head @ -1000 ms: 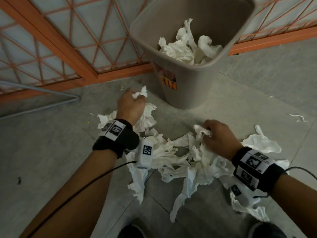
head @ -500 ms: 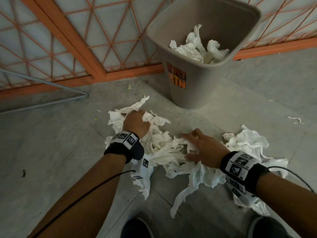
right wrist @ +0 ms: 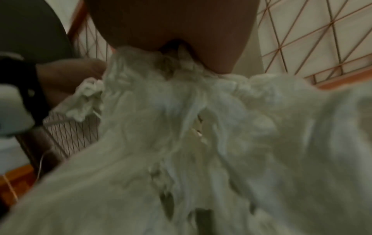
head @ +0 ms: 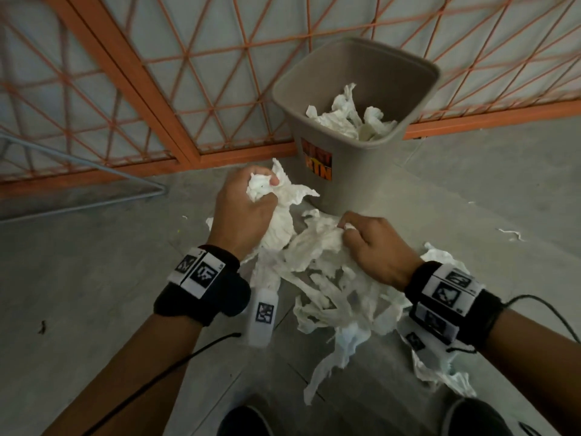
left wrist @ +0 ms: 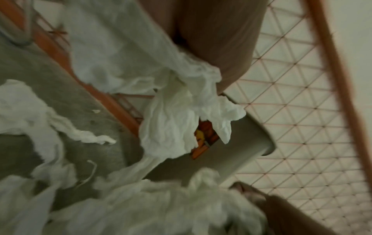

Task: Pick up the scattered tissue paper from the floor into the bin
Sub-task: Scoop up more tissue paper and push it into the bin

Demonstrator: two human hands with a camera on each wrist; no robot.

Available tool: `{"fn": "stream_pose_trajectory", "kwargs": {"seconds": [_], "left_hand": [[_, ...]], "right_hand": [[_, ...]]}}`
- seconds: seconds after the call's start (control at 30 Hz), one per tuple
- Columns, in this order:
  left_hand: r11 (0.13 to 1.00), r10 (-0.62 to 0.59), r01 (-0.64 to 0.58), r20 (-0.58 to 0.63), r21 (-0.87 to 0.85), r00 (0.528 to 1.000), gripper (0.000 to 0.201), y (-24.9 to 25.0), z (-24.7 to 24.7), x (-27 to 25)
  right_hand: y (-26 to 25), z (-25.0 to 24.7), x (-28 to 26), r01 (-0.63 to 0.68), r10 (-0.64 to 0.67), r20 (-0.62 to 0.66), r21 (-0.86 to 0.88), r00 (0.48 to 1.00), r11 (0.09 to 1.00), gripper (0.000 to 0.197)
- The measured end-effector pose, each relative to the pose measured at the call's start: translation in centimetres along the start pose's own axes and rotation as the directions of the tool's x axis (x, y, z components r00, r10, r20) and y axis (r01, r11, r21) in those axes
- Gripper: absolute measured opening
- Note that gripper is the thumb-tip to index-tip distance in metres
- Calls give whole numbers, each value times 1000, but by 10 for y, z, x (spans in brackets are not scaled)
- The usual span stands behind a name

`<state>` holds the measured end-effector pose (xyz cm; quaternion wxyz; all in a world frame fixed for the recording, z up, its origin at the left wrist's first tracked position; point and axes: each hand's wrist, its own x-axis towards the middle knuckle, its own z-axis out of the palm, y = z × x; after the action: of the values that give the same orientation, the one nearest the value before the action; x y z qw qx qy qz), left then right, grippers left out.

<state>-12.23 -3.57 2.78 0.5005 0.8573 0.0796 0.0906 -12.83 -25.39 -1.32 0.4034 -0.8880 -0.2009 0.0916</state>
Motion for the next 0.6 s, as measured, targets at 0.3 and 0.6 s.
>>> {"fn": "stream_pose_trajectory", "kwargs": {"seconds": [0.3,0.6], "left_hand": [[951,229,-180,180,-253,957,22,102,-3,-13],[934,321,-279,184,-222,929,38,170,5,35]], "right_hand": [[-86,-78,29,26,71,-174,500,982,865,20],[-128,-136,89,156,116,-271,800,955,580,24]]}}
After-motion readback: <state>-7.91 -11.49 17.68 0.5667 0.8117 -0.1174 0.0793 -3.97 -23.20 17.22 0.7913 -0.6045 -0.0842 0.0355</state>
